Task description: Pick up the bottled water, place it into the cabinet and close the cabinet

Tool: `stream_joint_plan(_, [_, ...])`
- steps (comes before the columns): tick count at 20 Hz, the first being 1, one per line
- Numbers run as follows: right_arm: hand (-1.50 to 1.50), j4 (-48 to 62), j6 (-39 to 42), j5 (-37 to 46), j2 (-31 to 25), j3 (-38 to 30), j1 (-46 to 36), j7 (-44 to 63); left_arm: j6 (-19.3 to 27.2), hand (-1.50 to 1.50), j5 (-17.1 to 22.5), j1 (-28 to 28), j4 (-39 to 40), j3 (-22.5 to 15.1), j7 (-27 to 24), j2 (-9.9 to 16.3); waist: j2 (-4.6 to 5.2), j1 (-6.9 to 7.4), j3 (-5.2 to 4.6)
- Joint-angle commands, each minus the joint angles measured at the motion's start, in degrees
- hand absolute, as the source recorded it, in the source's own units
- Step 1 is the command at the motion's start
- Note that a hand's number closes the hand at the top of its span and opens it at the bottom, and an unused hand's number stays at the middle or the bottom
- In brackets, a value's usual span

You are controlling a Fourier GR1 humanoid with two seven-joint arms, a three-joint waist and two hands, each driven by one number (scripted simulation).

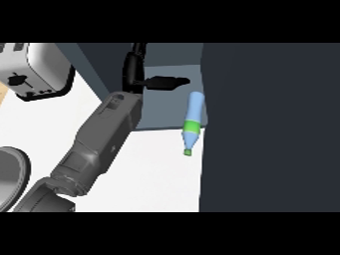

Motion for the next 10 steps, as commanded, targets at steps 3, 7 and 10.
stream_joint_plan(3, [-1.5, 1.3, 0.3, 0.1, -0.2, -0.5, 1.0, -1.4, -6.5, -1.5, 0.9, 7.3, -5.5, -0.7, -2.2, 2.7, -1.16, 3.13, -0.24])
stream_joint_plan(7, [-1.5, -0.4, 0.2, -1.8, -0.5, -1.4, 3.6, -1.1, -7.6, -1.5, 3.3, 10.2, -9.3, -2.0, -2.7, 2.1, -1.27, 3.37, -0.25])
stream_joint_plan(10, [-1.5, -2.3, -1.6, 0.2, 0.6, 0.4, 3.3, 0.1, -6.3, -1.5, 4.6, 11.0, -13.2, -4.5, 1.0, 0.6, -1.51, 3.88, -0.26])
